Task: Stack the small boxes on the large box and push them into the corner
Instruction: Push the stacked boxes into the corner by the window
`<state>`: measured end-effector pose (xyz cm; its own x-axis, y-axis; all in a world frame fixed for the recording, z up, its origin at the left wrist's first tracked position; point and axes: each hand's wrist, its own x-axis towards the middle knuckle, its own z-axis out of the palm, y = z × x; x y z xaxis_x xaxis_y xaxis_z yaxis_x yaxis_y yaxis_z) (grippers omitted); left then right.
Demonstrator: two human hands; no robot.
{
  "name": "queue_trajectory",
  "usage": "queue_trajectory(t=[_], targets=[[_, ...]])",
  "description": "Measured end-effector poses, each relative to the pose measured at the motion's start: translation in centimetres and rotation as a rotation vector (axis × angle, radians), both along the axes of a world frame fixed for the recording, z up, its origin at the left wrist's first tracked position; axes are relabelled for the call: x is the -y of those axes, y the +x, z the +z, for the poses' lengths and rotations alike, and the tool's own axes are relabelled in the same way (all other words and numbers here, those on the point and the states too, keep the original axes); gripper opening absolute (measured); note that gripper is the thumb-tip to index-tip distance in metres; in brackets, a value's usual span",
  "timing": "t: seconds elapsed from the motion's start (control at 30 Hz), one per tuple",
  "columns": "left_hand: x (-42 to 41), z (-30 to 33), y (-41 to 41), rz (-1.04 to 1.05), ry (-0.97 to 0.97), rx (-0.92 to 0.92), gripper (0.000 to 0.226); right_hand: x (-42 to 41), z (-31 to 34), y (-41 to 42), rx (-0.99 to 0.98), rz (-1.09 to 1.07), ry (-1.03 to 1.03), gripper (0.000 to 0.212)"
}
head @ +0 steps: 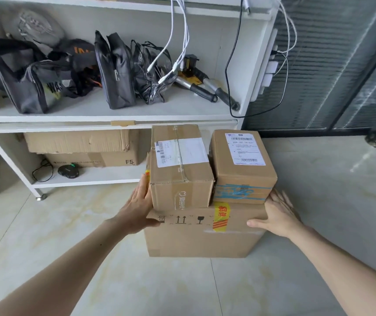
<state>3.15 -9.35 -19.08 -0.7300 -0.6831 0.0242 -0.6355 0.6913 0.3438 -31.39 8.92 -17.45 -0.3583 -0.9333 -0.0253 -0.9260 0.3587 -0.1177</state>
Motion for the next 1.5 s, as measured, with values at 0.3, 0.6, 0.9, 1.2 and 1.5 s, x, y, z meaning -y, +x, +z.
queue_trajectory(t=[0.3, 0.6, 0.9, 1.2, 1.5], targets=[[-0.8, 0.4, -9.7, -0.113, -0.146, 0.089, 0.12, -5.5, 0.1, -5.4, -0.13, -0.173, 0.025, 0.116], [0.0, 0.2, -18.8, -0.215, -0.169, 0.05, 0.115, -7.5, -0.8, -11.4, -0.163, -0.375, -0.023, 0.124], [-2.2, 0.2, -26.2, -0.253, -0.138, -0.007, 0.117, -8.8, -0.9, -20.0, -0.224, -0.426, 0.015, 0.111], [-2.2, 0.0, -37.7, -0.211, -0.183, 0.005, 0.137, -7.9, -1.8, -33.6, -0.292, -0.42, 0.042, 0.1], [1.7, 0.3, -49.3, -0.142, -0.236, 0.062, 0.126, -2.1, -1.4, -45.5, -0.297, -0.377, -0.012, 0.096]])
